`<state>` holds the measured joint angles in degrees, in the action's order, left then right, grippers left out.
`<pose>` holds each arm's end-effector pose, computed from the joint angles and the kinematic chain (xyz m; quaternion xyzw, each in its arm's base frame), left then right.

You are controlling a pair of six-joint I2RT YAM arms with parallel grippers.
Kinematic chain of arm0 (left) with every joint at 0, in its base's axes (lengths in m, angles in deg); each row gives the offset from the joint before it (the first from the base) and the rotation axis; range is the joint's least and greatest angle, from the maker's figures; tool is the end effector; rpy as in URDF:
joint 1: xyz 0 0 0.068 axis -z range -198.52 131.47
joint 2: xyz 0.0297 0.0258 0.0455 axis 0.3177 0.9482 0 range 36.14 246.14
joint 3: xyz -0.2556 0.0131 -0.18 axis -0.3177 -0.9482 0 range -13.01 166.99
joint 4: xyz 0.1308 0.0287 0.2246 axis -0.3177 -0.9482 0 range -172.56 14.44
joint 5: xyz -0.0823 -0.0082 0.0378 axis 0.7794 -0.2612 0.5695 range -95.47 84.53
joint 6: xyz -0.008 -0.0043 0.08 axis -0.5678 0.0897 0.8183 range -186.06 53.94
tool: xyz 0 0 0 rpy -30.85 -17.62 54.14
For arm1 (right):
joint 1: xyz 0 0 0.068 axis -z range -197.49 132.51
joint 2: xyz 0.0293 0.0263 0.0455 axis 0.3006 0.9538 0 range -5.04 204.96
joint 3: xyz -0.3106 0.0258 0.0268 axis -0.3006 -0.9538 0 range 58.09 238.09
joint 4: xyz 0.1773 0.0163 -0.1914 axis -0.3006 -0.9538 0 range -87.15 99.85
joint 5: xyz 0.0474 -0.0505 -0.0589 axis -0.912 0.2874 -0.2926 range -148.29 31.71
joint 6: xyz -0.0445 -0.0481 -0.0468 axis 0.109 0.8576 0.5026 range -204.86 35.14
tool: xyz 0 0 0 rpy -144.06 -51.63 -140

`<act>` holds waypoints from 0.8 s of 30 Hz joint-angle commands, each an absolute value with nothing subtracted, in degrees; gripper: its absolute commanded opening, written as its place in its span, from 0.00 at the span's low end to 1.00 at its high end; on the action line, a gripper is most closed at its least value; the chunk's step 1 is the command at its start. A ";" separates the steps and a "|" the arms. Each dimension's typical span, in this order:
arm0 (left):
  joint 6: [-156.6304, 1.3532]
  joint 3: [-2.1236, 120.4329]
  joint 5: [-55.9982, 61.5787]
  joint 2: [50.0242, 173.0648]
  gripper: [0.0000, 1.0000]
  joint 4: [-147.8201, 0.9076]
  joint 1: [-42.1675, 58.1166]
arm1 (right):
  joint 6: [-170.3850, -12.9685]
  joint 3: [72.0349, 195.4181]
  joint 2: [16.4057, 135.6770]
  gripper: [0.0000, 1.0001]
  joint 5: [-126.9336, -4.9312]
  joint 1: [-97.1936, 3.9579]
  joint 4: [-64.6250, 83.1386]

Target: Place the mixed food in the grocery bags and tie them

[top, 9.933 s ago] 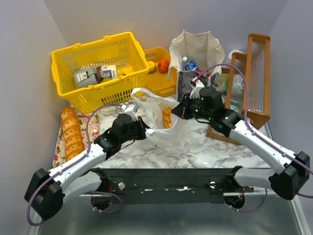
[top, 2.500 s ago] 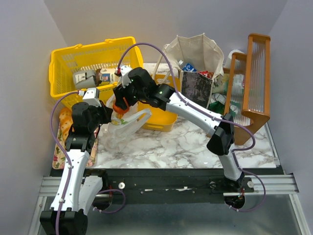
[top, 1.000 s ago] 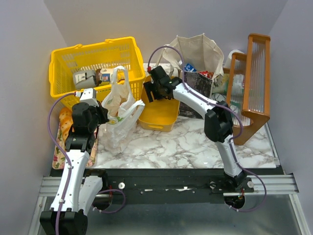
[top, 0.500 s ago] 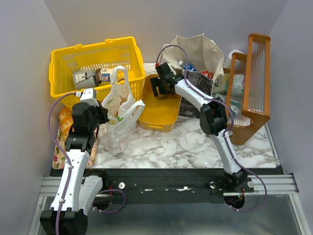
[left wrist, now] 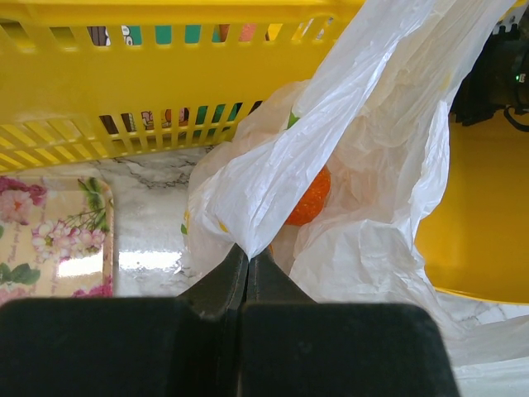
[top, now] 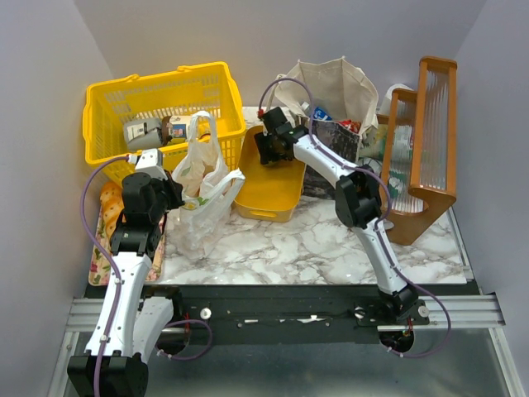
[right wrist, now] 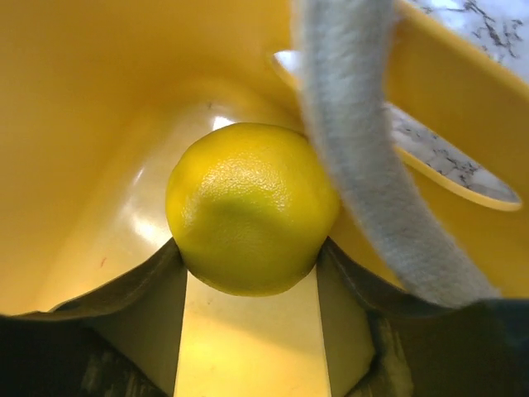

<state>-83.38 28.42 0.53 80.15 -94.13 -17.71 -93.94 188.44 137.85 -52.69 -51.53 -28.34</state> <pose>0.1815 -0.0099 0.3228 -0.0890 0.8195 -0.1316 0.5507 0.5062 0.3337 0.1921 -0.1873 0.9221 0.0805 0.3290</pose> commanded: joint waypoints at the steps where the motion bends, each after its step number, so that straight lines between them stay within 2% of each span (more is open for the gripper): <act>1: -82.76 28.21 0.42 80.00 0.00 -93.40 -18.00 | -91.02 178.70 128.05 0.48 -57.41 -51.50 -22.51; 10: -82.85 28.12 0.77 80.08 0.00 -93.23 -18.00 | -83.72 159.01 98.63 0.45 -71.11 -59.32 -17.57; 14: -82.76 28.03 0.77 79.91 0.00 -93.31 -18.00 | -84.59 156.36 90.26 0.45 -73.32 -62.92 -15.91; 20: -83.02 27.86 1.82 79.47 0.00 -93.05 -18.00 | -89.16 162.14 91.63 0.45 -77.18 -66.79 -15.18; 24: -83.02 27.86 2.17 78.94 0.00 -93.05 -18.08 | -89.61 175.82 102.59 0.45 -75.09 -69.60 -22.21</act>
